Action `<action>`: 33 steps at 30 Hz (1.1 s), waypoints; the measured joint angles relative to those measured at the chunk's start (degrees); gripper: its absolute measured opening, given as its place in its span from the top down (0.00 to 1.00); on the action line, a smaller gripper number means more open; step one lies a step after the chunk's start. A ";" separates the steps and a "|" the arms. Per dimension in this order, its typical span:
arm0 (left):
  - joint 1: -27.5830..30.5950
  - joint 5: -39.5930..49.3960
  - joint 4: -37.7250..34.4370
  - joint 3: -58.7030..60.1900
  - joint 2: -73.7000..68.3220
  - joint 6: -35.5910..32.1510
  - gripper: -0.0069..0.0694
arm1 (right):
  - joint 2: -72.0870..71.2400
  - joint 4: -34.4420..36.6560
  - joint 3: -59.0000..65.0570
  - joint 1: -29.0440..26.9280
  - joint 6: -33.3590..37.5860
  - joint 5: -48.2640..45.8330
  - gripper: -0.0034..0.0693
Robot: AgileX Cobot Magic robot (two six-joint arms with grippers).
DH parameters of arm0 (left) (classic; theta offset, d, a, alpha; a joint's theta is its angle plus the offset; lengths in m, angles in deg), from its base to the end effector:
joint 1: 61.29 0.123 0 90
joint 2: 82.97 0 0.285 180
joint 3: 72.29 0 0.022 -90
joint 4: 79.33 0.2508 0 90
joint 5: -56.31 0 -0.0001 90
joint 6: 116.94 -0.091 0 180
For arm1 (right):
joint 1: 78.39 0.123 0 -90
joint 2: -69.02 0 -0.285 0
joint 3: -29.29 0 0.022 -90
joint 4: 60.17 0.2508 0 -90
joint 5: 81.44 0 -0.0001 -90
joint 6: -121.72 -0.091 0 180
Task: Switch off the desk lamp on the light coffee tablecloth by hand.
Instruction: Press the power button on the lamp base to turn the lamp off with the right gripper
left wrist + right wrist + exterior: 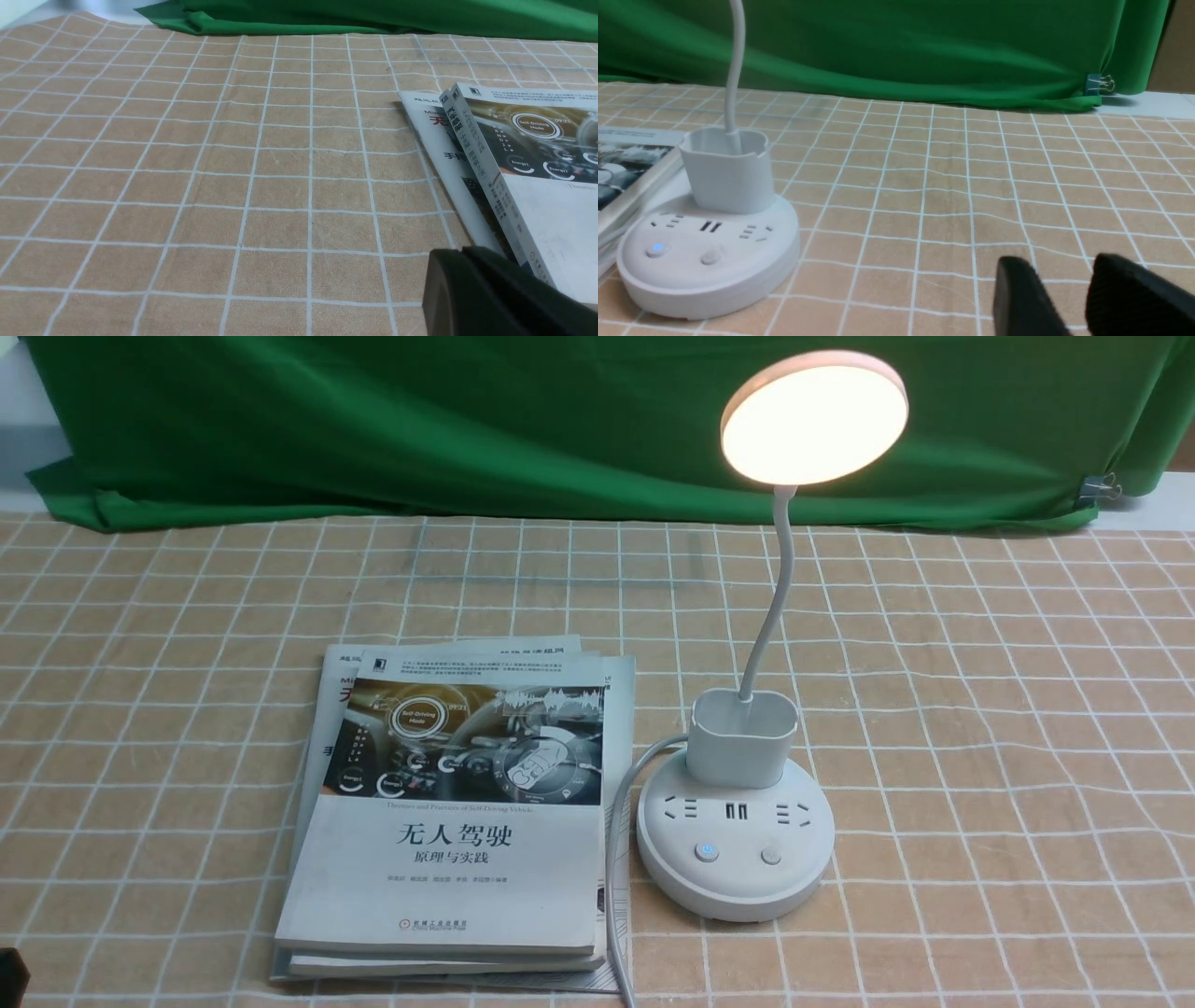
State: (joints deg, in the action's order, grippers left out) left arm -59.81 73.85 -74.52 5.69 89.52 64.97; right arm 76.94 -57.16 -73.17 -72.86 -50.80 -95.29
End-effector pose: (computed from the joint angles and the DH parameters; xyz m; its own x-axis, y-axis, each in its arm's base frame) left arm 0.0543 0.0037 0.1814 -0.2265 0.0409 -0.9732 -0.0399 0.9979 0.0512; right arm 0.0554 0.0065 0.1893 -0.1516 -0.0945 -0.9839 -0.1211 0.9897 -0.0764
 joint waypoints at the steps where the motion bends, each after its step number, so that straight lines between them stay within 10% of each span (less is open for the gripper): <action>1: 0.00 0.00 0.00 0.00 0.00 0.00 0.90 | 0.00 0.00 0.00 0.00 0.00 0.25 0.62; 19: 0.00 0.00 -0.05 0.00 0.00 0.06 0.90 | 0.00 6.58 0.00 0.00 -35.52 15.98 0.66; 25: 0.00 0.00 0.01 0.00 0.00 0.06 0.90 | 8.57 6.78 -12.76 2.23 -24.73 0.14 0.87; 33: 0.00 0.00 0.06 0.00 0.00 0.06 0.90 | 41.98 6.78 -39.49 6.68 -7.48 -31.66 0.89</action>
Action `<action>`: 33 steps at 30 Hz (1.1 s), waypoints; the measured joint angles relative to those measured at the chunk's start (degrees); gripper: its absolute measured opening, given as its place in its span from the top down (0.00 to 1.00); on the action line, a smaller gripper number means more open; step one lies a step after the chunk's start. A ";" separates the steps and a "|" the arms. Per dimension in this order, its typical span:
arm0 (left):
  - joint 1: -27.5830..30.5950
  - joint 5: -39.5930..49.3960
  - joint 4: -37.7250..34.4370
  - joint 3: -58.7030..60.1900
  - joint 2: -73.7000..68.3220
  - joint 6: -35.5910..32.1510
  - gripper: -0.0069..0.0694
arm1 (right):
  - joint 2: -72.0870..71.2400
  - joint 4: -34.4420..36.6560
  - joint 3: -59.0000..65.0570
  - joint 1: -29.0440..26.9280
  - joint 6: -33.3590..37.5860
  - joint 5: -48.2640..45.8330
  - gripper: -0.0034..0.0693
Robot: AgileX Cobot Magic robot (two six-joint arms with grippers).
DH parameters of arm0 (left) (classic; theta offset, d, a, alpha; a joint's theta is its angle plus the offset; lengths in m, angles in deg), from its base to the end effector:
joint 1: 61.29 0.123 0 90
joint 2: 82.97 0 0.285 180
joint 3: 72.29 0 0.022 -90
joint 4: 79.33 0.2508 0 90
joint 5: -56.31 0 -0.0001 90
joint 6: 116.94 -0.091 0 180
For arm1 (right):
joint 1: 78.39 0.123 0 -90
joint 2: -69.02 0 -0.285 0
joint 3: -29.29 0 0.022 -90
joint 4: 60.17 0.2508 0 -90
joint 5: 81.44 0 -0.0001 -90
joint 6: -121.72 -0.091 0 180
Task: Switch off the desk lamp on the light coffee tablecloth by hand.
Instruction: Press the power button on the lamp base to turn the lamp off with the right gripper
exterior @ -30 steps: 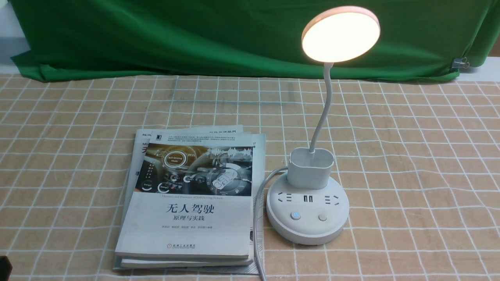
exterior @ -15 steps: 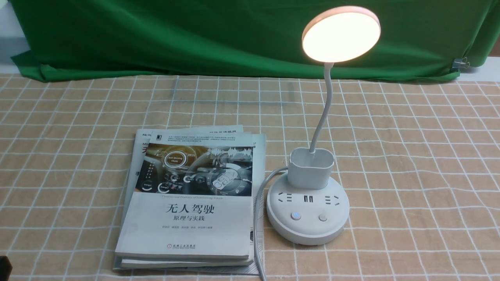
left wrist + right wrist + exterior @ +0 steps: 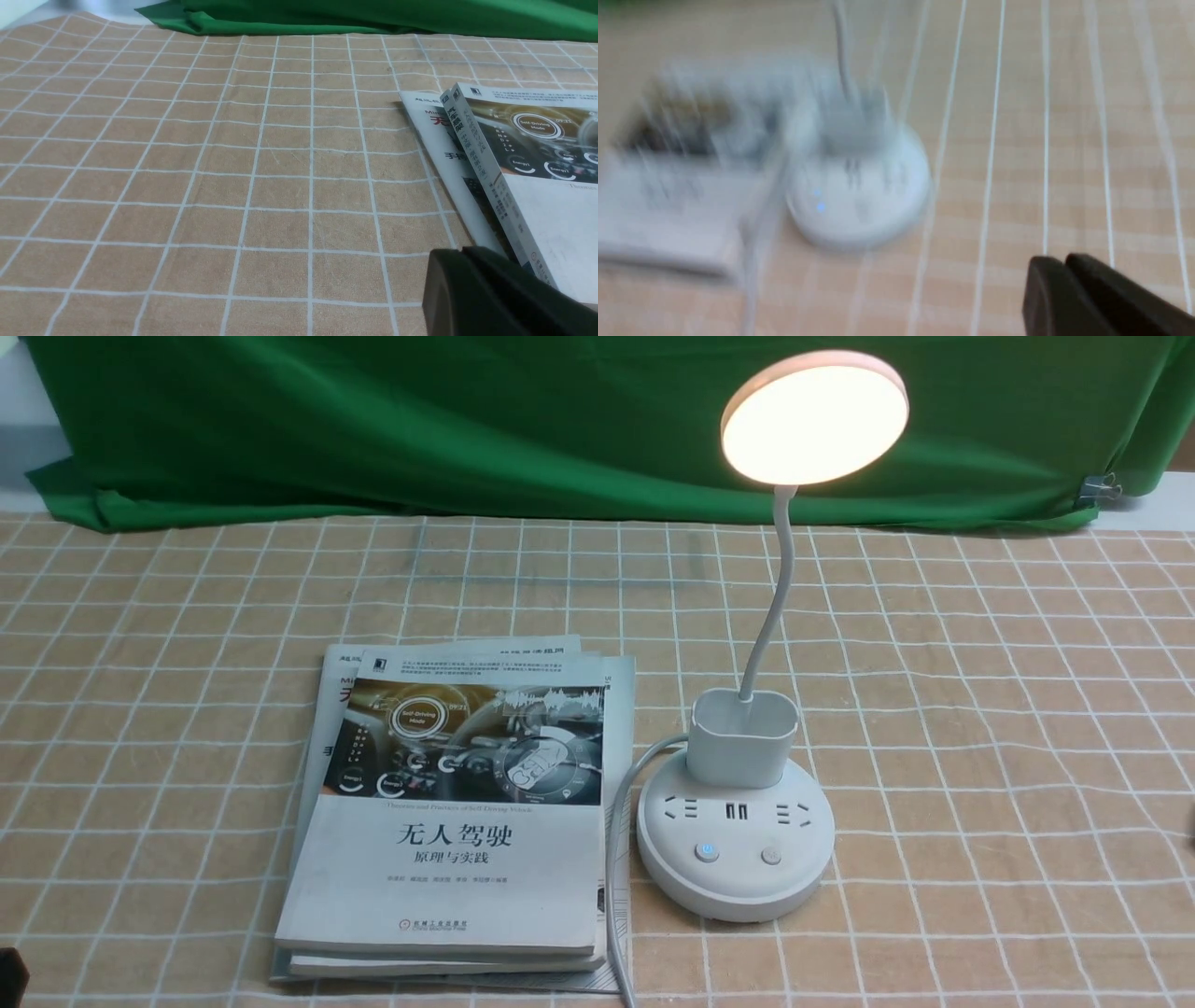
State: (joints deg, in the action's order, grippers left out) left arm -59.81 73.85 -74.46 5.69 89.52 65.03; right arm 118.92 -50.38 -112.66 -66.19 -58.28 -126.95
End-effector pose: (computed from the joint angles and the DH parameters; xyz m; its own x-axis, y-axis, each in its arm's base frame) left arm 0.0543 0.0037 0.1814 -0.2265 0.0408 -0.9732 -0.0402 0.9979 0.0512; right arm 0.1269 0.0387 0.3102 -0.6979 -0.0290 -0.7157 -0.2142 0.9619 0.1699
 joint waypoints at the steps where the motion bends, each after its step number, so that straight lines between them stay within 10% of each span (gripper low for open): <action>1: 0.00 0.00 0.04 0.00 0.00 0.00 0.90 | 2.59 0.00 -1.17 0.11 0.70 -1.13 0.89; 15: 0.00 0.00 0.19 0.00 0.00 -0.05 0.90 | 47.14 -2.67 -20.88 18.10 2.76 -2.79 0.90; 33: 0.00 0.00 0.19 0.00 0.00 -0.05 0.90 | 61.22 -2.99 -30.32 19.34 2.93 -2.81 0.90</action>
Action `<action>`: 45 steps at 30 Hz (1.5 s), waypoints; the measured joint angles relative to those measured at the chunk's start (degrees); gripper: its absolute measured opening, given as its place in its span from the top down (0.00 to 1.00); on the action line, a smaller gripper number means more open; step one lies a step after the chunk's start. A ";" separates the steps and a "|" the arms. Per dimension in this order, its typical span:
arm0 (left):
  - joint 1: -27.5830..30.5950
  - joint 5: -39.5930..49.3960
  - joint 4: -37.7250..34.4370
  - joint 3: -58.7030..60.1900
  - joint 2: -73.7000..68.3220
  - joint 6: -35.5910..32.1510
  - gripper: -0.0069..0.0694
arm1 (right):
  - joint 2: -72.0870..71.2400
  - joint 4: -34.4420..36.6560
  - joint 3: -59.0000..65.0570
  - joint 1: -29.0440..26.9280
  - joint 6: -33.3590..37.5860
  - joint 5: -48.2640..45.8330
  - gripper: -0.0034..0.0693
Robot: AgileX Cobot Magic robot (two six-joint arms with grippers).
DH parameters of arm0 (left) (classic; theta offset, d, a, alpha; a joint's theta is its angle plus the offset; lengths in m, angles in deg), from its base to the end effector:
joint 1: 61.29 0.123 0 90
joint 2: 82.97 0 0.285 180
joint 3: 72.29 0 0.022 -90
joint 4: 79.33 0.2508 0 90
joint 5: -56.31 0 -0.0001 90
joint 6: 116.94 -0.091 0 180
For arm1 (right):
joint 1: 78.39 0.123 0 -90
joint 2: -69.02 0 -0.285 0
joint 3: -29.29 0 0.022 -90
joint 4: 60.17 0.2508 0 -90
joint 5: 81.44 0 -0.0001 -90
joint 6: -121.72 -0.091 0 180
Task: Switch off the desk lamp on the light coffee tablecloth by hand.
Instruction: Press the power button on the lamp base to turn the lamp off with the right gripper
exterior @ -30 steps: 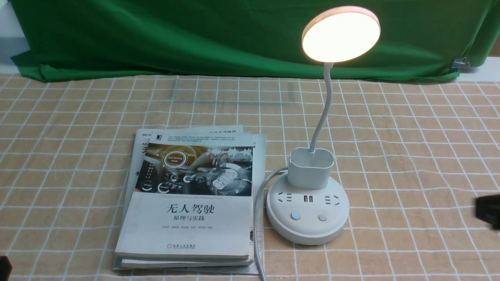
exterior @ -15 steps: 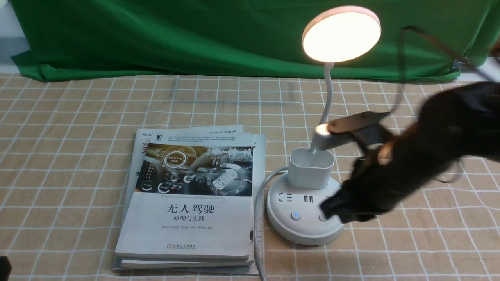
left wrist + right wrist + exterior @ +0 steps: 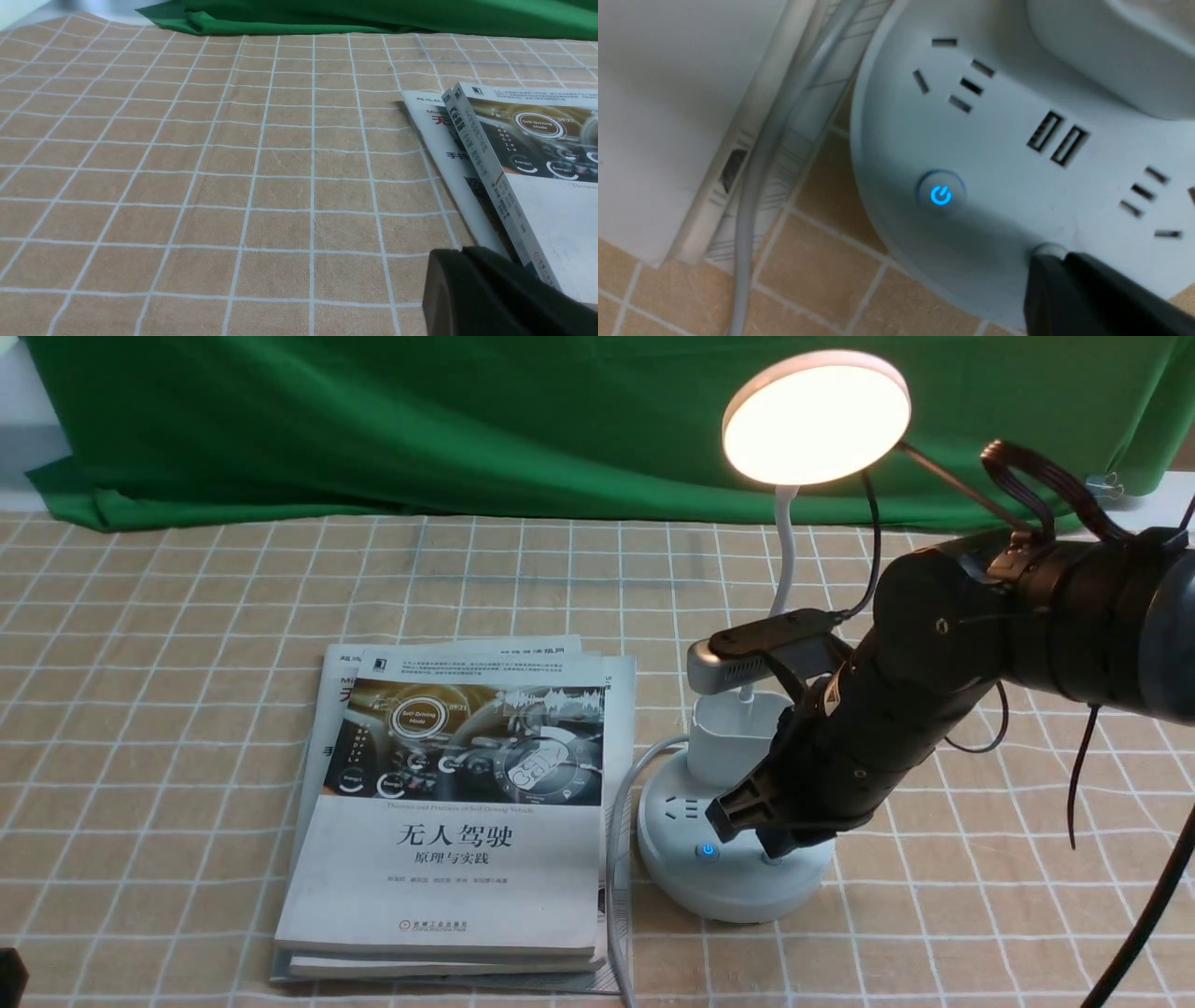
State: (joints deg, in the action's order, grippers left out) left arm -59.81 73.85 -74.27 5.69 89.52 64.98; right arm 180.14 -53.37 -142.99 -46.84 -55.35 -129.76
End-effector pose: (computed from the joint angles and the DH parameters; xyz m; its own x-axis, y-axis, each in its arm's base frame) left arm 0.0543 0.0038 0.1814 -0.2266 0.0448 -0.9729 -0.0403 0.9977 0.0554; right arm 0.2969 0.1918 0.1988 -0.8449 -0.4861 -0.2231 -0.5148 0.8523 0.0924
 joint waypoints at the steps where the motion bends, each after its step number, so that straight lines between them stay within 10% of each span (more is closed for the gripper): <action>1: 0.00 0.00 0.00 0.00 0.00 0.00 0.90 | 0.36 0.00 0.00 0.00 0.00 0.19 0.90; 45: 0.00 0.00 0.00 0.00 0.00 0.05 0.90 | -1.31 -1.24 -0.34 0.00 0.09 0.49 0.90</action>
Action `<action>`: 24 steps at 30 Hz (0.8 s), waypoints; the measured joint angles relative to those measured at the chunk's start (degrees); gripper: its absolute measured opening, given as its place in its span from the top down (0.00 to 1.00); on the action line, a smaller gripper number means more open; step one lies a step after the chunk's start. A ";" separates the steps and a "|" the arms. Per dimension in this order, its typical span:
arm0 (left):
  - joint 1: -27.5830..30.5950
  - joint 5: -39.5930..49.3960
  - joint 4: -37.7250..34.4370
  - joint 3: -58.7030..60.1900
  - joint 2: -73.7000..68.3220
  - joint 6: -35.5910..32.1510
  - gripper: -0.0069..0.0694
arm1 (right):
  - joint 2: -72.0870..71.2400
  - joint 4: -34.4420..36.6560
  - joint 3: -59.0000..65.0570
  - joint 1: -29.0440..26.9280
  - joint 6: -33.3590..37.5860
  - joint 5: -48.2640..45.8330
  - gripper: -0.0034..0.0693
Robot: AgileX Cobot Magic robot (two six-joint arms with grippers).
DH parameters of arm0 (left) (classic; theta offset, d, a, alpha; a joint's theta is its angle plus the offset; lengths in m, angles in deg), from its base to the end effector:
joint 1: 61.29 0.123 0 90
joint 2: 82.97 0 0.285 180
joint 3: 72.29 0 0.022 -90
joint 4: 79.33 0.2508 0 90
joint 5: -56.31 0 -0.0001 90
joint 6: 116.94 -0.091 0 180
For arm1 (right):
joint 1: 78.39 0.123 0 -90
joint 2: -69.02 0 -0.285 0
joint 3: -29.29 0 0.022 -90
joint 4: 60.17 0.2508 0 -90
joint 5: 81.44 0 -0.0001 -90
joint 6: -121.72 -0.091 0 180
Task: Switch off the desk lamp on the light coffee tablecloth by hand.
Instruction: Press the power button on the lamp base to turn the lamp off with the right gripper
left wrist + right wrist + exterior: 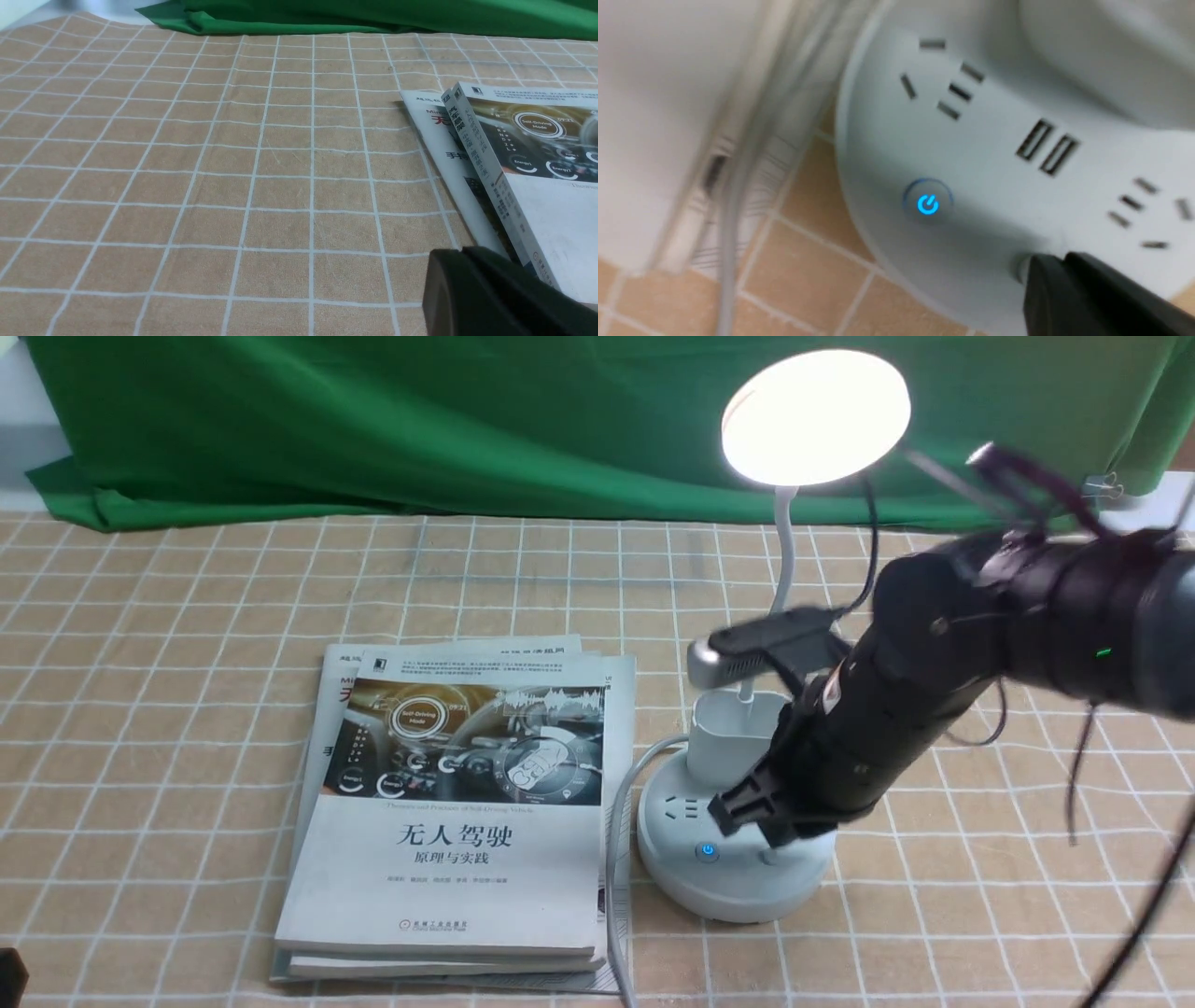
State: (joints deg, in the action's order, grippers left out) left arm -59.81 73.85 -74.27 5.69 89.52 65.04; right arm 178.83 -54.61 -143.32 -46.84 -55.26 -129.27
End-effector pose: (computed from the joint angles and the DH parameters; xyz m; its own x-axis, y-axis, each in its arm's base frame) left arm 0.0543 0.0038 0.1814 -0.2266 0.0438 -0.9730 -0.0405 0.9977 0.0543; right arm 0.2976 0.1904 0.2084 -0.8294 -0.4946 -0.2597 -0.5275 0.8465 0.0726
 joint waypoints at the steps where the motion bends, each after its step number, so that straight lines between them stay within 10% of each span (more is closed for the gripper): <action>1: 0.00 0.00 0.00 0.00 0.00 0.00 0.90 | -1.21 0.00 0.00 0.00 -0.01 0.00 0.90; 24: 0.00 0.00 0.02 0.00 0.00 -0.06 0.90 | 4.75 -0.61 -0.73 0.83 -0.07 0.16 0.90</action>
State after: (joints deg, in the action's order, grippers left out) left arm -59.81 73.85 -74.25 5.69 89.52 64.97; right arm 183.58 -55.22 -144.06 -46.01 -55.34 -129.10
